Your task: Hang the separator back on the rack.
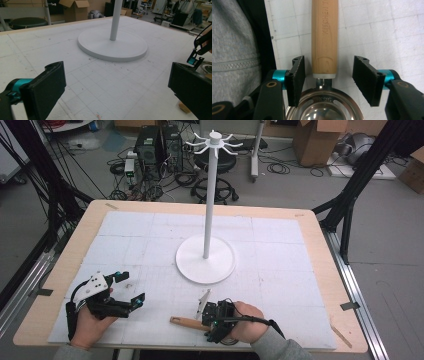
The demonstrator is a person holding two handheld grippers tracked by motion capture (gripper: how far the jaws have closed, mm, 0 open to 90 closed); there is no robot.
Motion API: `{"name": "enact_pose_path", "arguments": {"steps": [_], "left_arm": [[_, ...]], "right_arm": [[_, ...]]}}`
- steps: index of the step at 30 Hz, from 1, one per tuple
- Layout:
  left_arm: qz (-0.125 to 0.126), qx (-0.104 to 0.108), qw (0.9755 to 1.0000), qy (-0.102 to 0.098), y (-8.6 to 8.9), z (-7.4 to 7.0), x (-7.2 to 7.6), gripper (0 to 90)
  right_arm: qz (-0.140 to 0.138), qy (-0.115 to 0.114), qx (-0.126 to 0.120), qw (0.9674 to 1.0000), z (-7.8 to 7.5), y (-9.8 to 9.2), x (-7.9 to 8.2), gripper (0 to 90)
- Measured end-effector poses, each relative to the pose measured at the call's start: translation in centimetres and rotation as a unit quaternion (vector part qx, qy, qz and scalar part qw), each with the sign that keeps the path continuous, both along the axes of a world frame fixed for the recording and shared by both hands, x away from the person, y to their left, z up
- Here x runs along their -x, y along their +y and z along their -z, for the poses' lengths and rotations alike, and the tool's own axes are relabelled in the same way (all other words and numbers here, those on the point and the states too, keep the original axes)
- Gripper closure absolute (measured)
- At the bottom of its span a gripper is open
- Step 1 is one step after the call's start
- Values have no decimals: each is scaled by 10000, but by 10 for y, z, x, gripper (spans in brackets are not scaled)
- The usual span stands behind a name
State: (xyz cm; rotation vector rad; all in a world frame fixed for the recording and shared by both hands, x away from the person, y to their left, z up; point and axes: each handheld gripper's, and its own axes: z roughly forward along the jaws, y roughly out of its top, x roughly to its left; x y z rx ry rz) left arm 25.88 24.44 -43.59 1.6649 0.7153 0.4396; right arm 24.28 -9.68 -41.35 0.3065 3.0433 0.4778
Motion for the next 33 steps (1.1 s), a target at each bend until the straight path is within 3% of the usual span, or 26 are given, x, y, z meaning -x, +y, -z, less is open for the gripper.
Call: {"name": "enact_pose_path", "arguments": {"steps": [14,33], "left_arm": [[5,14,10000,10,0,0,0,18],[14,20,10000,11,0,0,0,18]], "right_arm": [[89,104,164,9998,-2,-1,1,518],[86,93,138,9998,-2,-5,1,628]]}}
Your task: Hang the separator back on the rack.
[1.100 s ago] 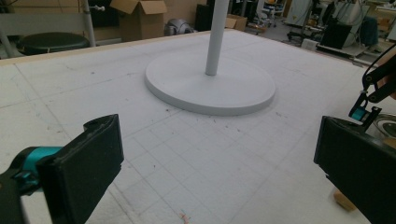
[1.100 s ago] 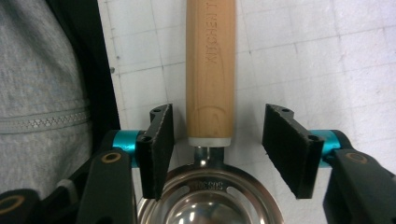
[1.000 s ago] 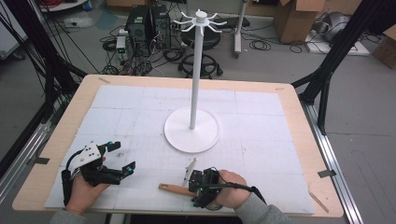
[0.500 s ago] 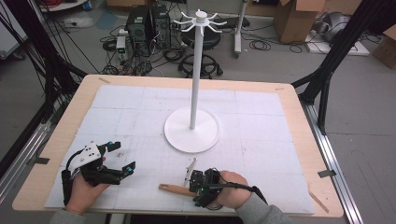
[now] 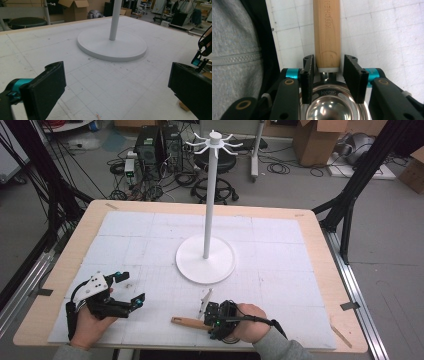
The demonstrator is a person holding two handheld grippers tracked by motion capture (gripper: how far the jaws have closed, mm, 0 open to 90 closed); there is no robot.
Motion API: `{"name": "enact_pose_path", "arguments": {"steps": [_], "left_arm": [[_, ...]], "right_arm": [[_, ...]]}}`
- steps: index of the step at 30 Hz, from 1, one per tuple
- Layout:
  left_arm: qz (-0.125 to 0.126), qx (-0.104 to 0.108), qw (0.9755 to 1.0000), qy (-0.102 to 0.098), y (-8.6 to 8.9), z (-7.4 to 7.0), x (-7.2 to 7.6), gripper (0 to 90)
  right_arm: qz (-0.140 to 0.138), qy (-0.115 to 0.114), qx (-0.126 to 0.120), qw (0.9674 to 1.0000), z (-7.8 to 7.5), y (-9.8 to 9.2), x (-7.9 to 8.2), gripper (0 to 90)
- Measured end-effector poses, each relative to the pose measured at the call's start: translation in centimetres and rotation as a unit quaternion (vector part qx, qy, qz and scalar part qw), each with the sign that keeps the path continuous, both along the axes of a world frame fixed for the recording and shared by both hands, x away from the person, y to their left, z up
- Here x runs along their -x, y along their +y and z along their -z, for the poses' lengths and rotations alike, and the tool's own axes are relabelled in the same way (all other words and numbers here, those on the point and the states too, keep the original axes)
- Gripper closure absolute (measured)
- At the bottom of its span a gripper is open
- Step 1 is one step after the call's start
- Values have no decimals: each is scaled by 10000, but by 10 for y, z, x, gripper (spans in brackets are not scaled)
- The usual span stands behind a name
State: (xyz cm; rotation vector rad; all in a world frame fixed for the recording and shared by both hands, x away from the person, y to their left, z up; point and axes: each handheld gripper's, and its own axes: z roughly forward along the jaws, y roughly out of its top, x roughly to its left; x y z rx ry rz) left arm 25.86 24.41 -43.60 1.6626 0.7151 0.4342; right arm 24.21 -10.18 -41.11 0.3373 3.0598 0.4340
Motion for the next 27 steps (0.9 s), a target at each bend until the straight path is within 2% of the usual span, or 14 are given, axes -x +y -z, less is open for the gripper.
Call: {"name": "enact_pose_path", "arguments": {"steps": [4,12,18,27], "left_arm": [[6,-6,10000,-10,1,0,0,18],[4,4,10000,9,0,0,0,18],[9,8,10000,14,0,0,0,18],[22,-17,10000,24,0,0,-1,18]], "right_arm": [[-76,-45,-34,10000,0,-1,1,684],[-74,-26,-83,9999,0,-2,1,693],[-114,54,-250,9996,1,-6,-2,695],[-160,35,-256,9995,0,-7,-2,697]]}}
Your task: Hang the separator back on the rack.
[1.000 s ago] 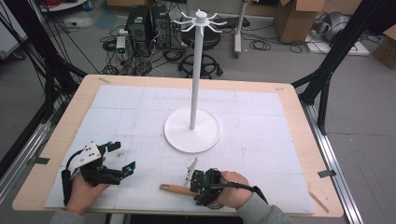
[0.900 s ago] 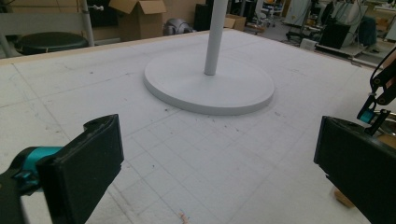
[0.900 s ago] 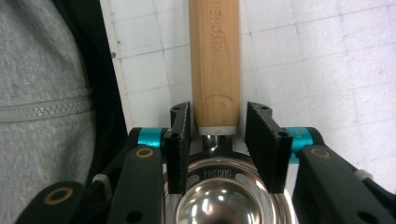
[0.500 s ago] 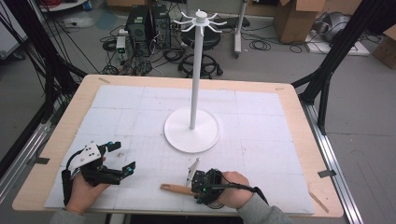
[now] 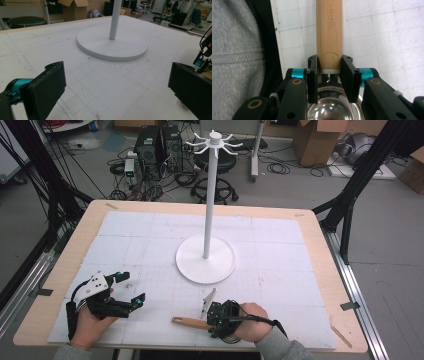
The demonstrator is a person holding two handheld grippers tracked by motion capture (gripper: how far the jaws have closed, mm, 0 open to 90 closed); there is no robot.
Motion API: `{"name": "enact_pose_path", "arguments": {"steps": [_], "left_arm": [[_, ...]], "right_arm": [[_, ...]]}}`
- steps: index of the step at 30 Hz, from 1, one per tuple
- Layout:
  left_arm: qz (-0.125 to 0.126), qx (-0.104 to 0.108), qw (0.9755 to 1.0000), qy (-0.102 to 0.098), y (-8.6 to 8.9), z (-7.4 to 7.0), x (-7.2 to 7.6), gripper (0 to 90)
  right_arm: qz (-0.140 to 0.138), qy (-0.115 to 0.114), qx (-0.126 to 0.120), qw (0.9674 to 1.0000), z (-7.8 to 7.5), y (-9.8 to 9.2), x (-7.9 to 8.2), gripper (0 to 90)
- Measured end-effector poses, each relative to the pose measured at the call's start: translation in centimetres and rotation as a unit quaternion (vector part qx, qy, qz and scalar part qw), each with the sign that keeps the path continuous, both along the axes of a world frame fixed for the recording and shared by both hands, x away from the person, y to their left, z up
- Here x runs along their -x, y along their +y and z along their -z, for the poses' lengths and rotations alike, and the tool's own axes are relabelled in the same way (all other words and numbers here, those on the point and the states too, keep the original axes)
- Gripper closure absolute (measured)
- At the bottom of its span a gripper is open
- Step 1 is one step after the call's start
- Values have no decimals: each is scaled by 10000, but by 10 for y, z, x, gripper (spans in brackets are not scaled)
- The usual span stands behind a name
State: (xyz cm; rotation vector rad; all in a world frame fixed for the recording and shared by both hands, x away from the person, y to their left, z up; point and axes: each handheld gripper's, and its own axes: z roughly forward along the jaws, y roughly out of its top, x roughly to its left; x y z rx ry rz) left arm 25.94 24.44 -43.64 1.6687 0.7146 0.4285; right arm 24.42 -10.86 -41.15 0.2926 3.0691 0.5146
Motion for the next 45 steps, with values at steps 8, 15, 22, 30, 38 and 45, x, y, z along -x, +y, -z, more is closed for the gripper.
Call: {"name": "enact_pose_path", "arguments": {"steps": [8,15,22,30,38,45], "left_arm": [[62,51,10000,-8,0,0,1,18],[46,42,10000,-8,0,0,0,18],[30,43,10000,-9,0,0,0,18],[26,48,10000,-12,0,0,0,18],[27,37,10000,-11,0,0,0,18],[32,24,10000,-6,0,0,0,18]], "right_arm": [[36,17,-100,9999,-2,-3,-1,697],[88,-21,-203,9998,-7,-6,-2,698],[105,-83,-316,9994,-12,-8,-3,698],[145,-118,-560,9983,-20,-14,-5,698],[226,-178,-796,9964,-26,-21,-9,698],[300,-357,-1132,9925,-37,-31,-12,697]]}}
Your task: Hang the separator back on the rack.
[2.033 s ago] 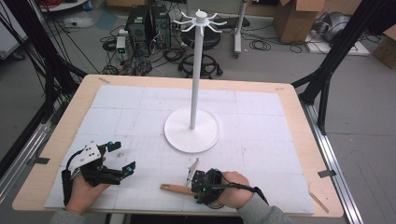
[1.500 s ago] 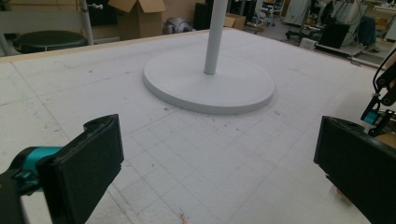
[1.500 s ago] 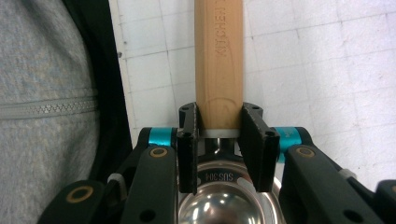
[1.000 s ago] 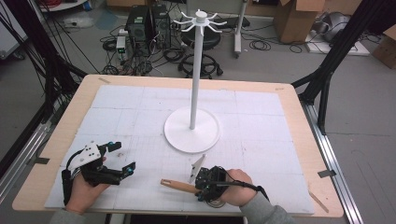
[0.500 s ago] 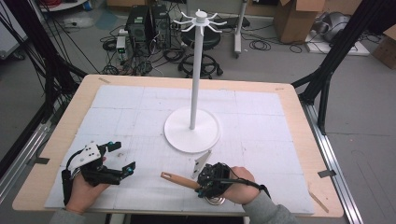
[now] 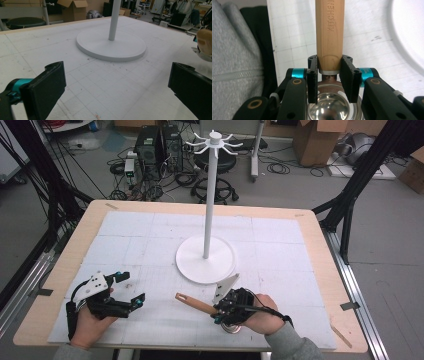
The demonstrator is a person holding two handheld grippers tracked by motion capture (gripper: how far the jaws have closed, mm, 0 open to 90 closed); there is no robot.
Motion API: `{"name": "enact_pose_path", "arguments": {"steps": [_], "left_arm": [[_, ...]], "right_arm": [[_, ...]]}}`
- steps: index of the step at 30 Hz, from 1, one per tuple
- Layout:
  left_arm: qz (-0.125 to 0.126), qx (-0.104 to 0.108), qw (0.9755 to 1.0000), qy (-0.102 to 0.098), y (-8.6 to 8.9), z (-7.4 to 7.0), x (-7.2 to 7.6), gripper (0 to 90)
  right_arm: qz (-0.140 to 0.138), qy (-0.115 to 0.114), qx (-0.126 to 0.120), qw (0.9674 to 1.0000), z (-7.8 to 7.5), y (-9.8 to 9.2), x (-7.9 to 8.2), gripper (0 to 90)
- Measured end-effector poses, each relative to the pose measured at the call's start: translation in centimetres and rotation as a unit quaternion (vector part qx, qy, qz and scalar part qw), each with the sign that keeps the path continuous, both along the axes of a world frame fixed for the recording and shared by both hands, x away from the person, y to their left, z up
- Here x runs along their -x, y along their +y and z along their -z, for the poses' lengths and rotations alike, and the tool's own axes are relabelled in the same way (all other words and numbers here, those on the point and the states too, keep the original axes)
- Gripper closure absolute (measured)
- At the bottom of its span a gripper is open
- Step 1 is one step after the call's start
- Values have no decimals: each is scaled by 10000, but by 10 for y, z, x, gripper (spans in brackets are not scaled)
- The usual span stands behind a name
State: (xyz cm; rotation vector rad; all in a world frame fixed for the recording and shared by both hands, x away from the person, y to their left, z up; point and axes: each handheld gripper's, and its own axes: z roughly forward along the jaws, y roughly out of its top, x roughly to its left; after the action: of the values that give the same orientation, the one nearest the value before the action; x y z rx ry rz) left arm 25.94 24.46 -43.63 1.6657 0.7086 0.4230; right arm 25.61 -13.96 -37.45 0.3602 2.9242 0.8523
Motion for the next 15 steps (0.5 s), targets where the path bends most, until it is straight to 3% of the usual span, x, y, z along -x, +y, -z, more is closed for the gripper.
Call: {"name": "enact_pose_path", "arguments": {"steps": [9,15], "left_arm": [[-8,8,10000,-6,0,0,0,18],[-9,-12,10000,-6,0,0,0,18]], "right_arm": [[119,-79,-415,9990,-10,-14,-4,697],[271,-133,-865,9958,-12,-25,-12,697]]}}
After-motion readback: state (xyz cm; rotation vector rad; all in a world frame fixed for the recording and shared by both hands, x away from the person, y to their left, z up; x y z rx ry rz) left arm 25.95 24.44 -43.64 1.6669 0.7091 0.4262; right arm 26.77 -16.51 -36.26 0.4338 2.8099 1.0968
